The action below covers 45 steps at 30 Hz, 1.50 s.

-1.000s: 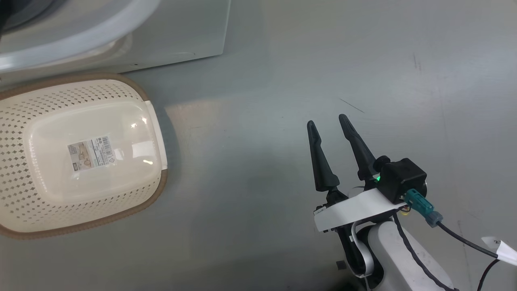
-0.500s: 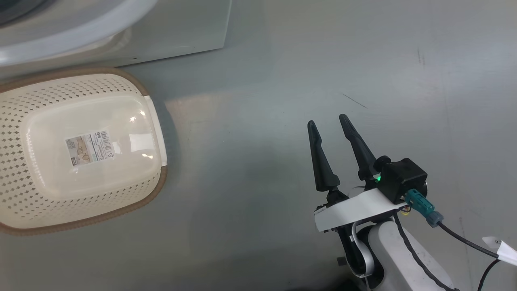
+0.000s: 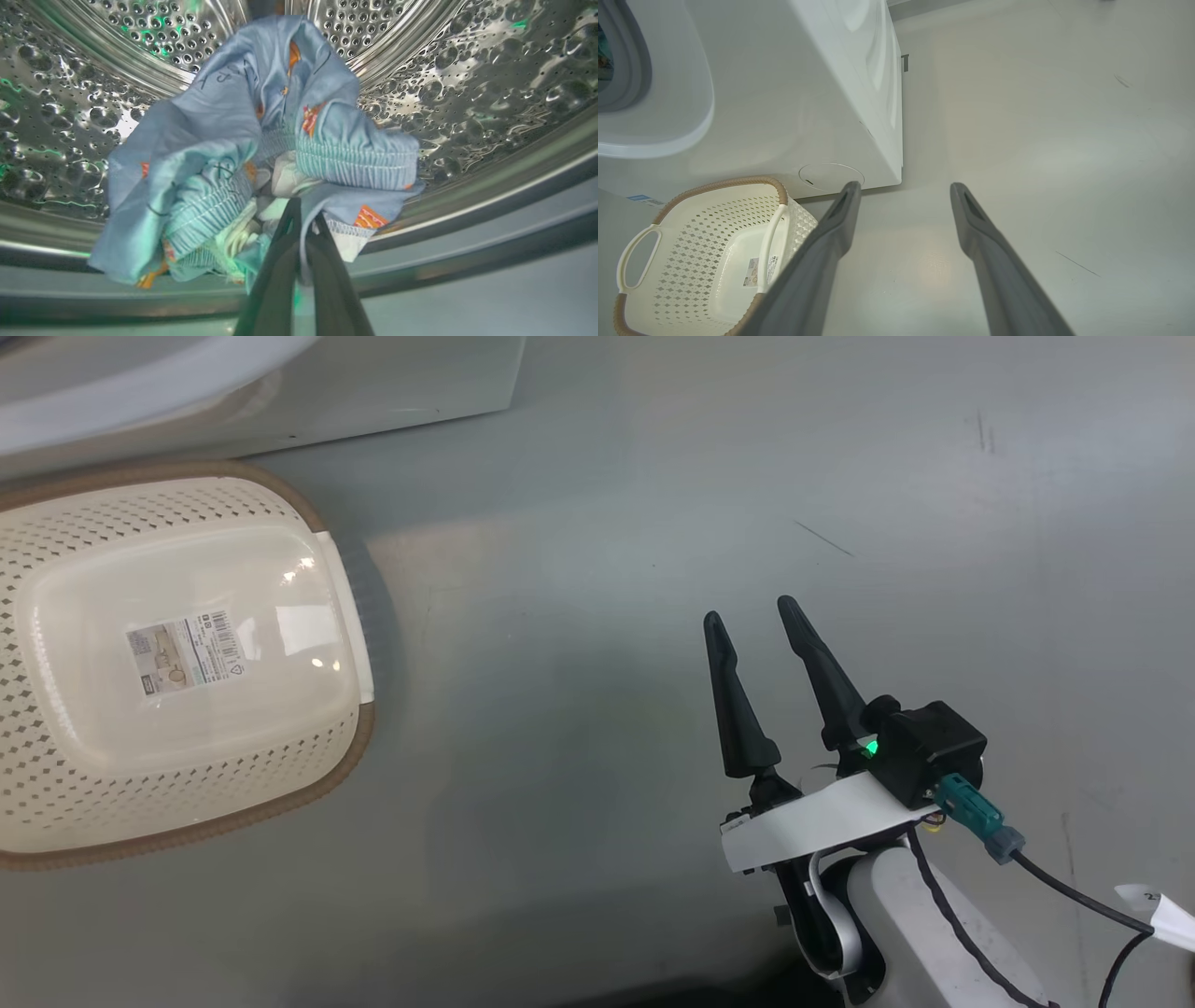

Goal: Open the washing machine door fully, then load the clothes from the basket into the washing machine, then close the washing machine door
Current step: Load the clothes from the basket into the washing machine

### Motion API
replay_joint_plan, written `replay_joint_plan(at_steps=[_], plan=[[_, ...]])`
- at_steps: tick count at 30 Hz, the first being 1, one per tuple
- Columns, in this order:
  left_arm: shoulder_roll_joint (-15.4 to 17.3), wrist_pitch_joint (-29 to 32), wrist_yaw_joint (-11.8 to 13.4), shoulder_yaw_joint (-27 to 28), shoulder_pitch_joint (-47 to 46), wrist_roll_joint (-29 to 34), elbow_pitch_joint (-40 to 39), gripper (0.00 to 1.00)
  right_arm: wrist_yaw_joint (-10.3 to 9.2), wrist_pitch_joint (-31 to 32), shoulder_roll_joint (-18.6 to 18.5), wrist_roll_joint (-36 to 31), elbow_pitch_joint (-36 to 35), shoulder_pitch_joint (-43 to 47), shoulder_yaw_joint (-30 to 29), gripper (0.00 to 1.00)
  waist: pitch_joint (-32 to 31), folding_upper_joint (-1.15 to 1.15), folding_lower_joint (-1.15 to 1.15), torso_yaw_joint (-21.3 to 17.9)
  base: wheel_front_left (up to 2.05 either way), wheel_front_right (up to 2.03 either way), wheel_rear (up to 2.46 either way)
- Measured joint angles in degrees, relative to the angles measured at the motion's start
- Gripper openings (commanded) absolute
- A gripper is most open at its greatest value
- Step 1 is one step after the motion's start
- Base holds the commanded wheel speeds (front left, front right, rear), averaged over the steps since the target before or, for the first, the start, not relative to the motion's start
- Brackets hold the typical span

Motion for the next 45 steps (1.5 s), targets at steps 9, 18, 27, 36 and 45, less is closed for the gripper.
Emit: replay_joint_plan(at_steps=[9, 18, 27, 36, 45], plan=[[0.14, -3.54, -0.87, 0.38, -2.63, 0.58, -1.04, 0.0, 0.0, 0.0, 0.01, 0.67, -0.42, -0.27, 0.68, 1.0, 2.03, 0.0, 0.0, -0.72, 0.0, 0.0, 0.0], [-0.44, -8.57, -2.0, 0.56, -5.17, 0.57, -2.18, 0.0, 0.0, 0.0, 0.04, 1.25, -0.63, -0.71, 1.24, 1.0, 2.95, 0.0, 0.0, -1.54, 0.0, 0.0, 0.0], [0.6, -10.33, -2.12, 0.44, -6.11, 0.58, -1.18, 0.0, 0.0, 0.0, 0.04, 1.69, -0.65, -0.66, 1.46, 1.0, 3.19, 0.0, 0.0, -2.26, 0.0, 0.0, 0.0], [1.92, -10.83, -2.4, -0.03, -7.56, 0.57, -1.27, 0.0, 0.0, 0.0, 0.04, 1.68, -1.02, -0.6, 1.88, 1.0, 4.37, 0.0, 0.0, -2.41, 0.0, 0.0, 0.0], [3.2, -11.57, -2.55, -0.25, -8.83, 0.49, -1.2, 0.0, 0.0, 0.0, 0.1, 1.69, -1.41, -0.49, 2.26, 1.0, 6.08, 0.0, 0.0, -3.01, 0.0, 0.0, 0.0]])
